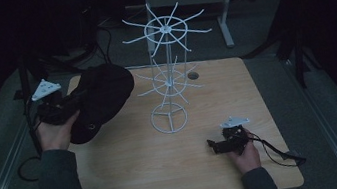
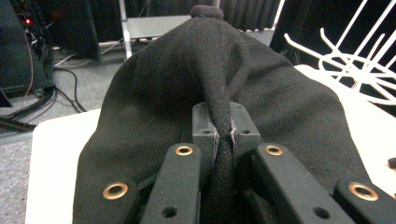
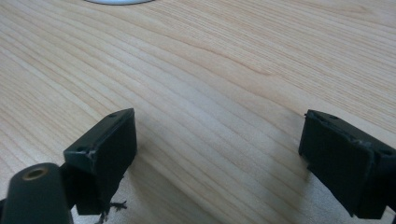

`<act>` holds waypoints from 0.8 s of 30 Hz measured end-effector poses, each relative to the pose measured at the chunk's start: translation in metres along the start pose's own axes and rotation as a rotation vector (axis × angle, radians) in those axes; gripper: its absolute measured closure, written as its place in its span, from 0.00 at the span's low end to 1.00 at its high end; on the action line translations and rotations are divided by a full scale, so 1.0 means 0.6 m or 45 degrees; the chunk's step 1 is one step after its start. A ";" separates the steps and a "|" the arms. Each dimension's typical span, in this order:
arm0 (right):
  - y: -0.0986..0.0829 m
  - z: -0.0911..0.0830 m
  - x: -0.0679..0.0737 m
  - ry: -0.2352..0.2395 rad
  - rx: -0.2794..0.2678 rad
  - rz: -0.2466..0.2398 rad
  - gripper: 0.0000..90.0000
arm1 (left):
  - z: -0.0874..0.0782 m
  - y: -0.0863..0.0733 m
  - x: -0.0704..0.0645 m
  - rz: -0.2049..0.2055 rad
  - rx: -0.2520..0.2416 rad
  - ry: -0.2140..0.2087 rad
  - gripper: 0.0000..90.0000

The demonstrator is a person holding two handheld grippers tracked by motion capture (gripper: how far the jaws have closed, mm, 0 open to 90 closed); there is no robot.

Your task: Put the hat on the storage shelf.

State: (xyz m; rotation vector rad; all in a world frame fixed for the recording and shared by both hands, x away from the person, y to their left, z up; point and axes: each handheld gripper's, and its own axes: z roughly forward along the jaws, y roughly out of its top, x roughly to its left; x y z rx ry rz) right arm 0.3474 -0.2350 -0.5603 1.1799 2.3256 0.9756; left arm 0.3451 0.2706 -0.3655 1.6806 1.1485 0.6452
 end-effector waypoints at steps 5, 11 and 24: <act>0.000 0.000 0.000 0.000 0.000 0.000 0.12 | -0.008 0.006 0.001 -0.010 -0.027 -0.018 0.94; 0.000 0.000 0.000 0.000 0.000 0.000 0.12 | -0.015 0.016 0.000 -0.014 -0.043 -0.040 0.94; 0.000 0.000 0.000 0.000 0.001 0.000 0.12 | -0.024 0.036 -0.003 0.006 -0.056 -0.069 0.94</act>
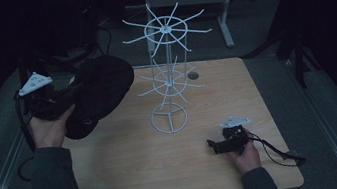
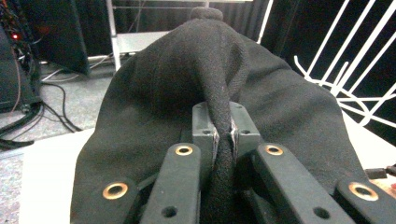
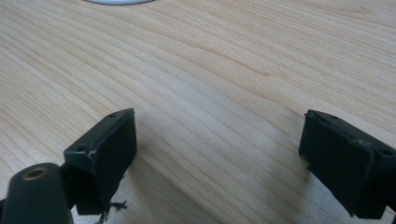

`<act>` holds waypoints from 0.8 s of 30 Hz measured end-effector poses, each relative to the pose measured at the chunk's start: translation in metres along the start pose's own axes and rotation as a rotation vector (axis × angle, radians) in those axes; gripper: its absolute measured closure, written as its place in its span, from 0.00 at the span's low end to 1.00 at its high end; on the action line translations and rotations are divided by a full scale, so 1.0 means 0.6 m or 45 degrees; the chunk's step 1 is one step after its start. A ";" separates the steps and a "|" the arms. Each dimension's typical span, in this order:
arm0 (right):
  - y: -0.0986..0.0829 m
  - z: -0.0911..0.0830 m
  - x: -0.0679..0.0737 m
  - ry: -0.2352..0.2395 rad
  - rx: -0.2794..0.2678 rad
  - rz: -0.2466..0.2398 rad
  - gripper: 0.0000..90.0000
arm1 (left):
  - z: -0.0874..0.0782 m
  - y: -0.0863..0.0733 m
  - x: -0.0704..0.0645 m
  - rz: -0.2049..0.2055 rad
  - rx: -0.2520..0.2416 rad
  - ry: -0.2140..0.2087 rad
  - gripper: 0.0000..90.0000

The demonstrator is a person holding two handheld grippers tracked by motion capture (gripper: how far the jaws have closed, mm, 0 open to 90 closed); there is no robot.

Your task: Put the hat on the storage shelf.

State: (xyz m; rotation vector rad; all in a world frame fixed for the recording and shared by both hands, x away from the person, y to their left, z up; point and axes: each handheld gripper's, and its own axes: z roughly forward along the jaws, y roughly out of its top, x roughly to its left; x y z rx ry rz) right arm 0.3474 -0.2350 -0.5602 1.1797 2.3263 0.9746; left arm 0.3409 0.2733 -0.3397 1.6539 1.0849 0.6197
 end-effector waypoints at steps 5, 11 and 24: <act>0.000 0.000 0.000 0.000 0.000 0.000 0.12 | 0.000 0.003 0.004 -0.006 0.000 -0.027 0.94; 0.000 0.000 0.000 0.000 0.000 0.000 0.12 | -0.004 0.009 0.008 -0.014 -0.012 -0.072 0.94; 0.000 0.000 0.000 0.000 0.000 0.000 0.12 | -0.017 0.017 0.015 -0.052 -0.072 -0.145 0.94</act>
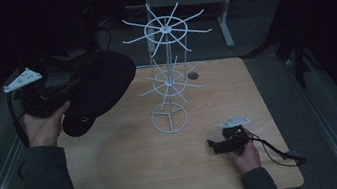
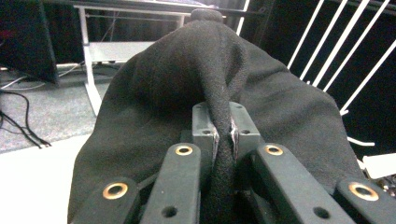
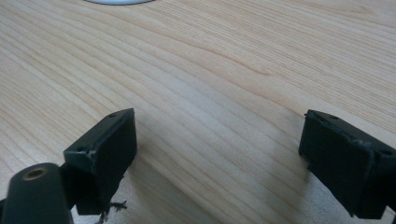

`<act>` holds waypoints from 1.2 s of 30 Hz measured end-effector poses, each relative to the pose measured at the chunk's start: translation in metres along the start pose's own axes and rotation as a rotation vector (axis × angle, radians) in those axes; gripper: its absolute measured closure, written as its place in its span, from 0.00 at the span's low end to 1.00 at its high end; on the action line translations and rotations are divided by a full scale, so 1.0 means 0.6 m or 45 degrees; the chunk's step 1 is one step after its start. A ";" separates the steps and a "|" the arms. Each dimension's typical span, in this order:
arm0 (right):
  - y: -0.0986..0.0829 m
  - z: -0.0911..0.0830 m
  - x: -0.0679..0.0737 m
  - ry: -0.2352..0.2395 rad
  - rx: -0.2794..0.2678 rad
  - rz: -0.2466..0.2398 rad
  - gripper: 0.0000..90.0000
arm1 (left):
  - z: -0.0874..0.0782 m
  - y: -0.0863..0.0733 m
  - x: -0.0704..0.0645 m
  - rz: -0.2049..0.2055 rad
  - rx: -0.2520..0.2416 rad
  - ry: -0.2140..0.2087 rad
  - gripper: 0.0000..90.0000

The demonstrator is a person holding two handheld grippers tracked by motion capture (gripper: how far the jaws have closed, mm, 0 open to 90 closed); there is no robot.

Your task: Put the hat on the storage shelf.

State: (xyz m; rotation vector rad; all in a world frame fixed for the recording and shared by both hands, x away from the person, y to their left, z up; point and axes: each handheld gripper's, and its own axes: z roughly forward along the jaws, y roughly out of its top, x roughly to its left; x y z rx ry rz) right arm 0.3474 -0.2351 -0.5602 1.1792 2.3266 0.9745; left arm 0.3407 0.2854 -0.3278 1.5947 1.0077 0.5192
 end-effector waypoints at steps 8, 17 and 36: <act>0.000 0.000 0.000 0.000 0.000 0.000 0.12 | -0.006 0.008 0.000 -0.033 -0.053 -0.031 0.94; 0.000 0.000 0.000 0.000 0.001 0.001 0.12 | -0.014 0.017 -0.001 -0.067 -0.106 -0.040 0.94; 0.000 0.000 0.000 0.000 0.000 0.000 0.12 | -0.031 0.031 -0.003 -0.102 -0.178 -0.071 0.94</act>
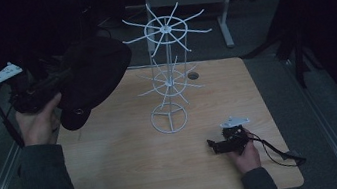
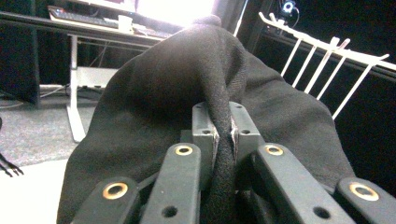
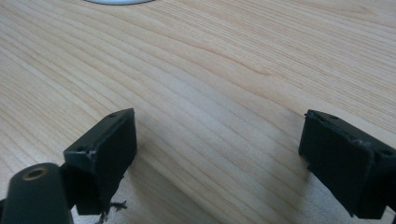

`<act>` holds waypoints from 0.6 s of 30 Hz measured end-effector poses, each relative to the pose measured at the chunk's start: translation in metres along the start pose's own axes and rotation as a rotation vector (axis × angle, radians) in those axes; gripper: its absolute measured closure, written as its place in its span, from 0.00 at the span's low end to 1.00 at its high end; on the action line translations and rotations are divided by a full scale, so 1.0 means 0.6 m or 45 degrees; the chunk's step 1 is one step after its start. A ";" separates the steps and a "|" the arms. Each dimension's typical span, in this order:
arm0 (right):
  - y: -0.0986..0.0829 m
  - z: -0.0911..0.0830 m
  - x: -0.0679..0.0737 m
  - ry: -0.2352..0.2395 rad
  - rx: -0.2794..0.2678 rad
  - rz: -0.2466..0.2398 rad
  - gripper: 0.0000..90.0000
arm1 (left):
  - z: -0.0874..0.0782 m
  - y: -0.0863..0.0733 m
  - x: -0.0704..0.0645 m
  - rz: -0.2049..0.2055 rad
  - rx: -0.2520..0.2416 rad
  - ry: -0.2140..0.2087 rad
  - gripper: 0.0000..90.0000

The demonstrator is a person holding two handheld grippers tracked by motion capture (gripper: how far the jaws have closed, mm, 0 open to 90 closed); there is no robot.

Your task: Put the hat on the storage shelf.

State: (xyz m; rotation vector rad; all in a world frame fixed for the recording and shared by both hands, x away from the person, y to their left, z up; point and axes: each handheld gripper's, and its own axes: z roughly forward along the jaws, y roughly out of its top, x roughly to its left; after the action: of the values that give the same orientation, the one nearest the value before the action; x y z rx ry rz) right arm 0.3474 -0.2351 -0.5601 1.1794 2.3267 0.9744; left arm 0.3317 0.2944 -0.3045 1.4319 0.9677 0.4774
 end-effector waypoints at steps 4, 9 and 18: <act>0.000 0.000 0.000 0.000 0.000 0.000 0.12 | -0.003 0.003 -0.001 -0.005 -0.010 -0.006 0.94; 0.000 0.000 0.000 0.000 0.000 0.001 0.12 | -0.006 0.007 -0.001 -0.008 -0.018 -0.027 0.94; 0.000 0.000 0.000 0.000 0.000 0.000 0.12 | -0.003 0.007 0.004 -0.024 -0.033 -0.090 0.94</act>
State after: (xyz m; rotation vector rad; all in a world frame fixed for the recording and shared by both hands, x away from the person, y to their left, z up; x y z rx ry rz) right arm 0.3474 -0.2351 -0.5601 1.1792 2.3269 0.9740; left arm 0.3325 0.2981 -0.3007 1.4061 0.9147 0.4213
